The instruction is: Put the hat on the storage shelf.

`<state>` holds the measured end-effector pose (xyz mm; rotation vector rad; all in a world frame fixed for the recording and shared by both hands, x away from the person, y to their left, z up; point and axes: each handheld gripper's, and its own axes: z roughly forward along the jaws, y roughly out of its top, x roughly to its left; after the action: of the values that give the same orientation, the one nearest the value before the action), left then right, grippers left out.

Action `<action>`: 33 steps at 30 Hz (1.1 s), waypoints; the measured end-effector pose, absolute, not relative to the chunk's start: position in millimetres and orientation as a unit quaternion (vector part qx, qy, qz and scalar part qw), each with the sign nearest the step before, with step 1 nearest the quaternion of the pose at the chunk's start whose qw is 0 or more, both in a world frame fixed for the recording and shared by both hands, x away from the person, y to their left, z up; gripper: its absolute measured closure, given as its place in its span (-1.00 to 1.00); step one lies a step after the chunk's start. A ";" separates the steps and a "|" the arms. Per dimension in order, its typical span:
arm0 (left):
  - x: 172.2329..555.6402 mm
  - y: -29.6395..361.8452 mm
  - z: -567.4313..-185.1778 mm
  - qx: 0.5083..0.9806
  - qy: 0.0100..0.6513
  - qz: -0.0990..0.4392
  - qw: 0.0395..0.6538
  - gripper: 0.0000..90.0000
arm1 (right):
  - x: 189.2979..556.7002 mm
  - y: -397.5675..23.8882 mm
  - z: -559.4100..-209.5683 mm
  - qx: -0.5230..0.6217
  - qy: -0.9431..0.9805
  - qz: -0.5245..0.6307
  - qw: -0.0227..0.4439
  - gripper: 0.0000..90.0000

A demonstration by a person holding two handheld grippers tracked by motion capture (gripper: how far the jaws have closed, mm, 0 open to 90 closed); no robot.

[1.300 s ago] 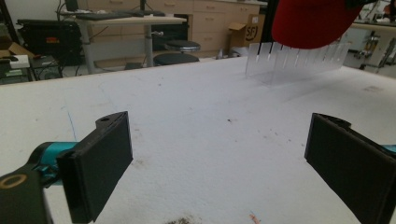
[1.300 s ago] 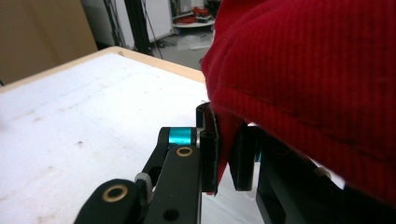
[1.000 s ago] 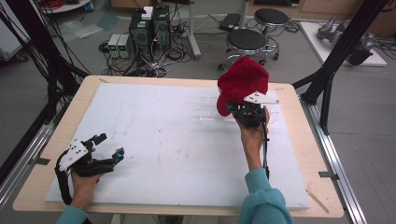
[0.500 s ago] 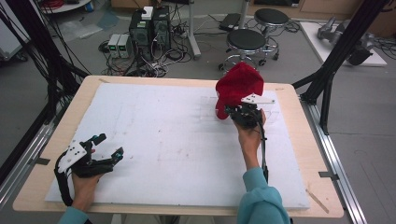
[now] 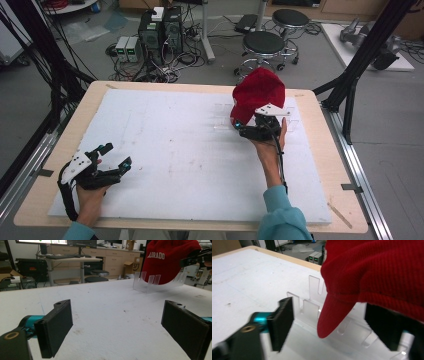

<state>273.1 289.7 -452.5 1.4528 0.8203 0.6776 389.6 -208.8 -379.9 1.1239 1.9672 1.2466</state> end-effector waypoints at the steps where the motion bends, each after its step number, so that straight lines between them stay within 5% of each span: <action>1: 273.1 289.8 -452.6 0.632 0.357 0.295 0.622 -0.77 | 386.7 -209.5 -378.6 0.415 0.732 0.467 0.272 -0.64; 17: 273.8 291.5 -452.7 0.626 0.363 0.290 0.626 -0.77 | 312.1 -243.5 -341.7 0.378 0.713 0.526 0.267 -0.75; 26: 273.4 291.2 -452.7 0.629 0.357 0.290 0.626 -0.77 | 256.6 -258.2 -395.0 0.336 0.693 0.560 0.305 -0.75; 33: 271.1 290.4 -453.0 0.629 0.350 0.296 0.627 -0.77 | 259.1 -247.9 -431.4 0.359 0.699 0.542 0.298 -0.75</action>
<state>271.1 290.4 -453.0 1.4426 0.8031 0.6783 259.1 -247.9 -431.4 0.9546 1.8567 1.4395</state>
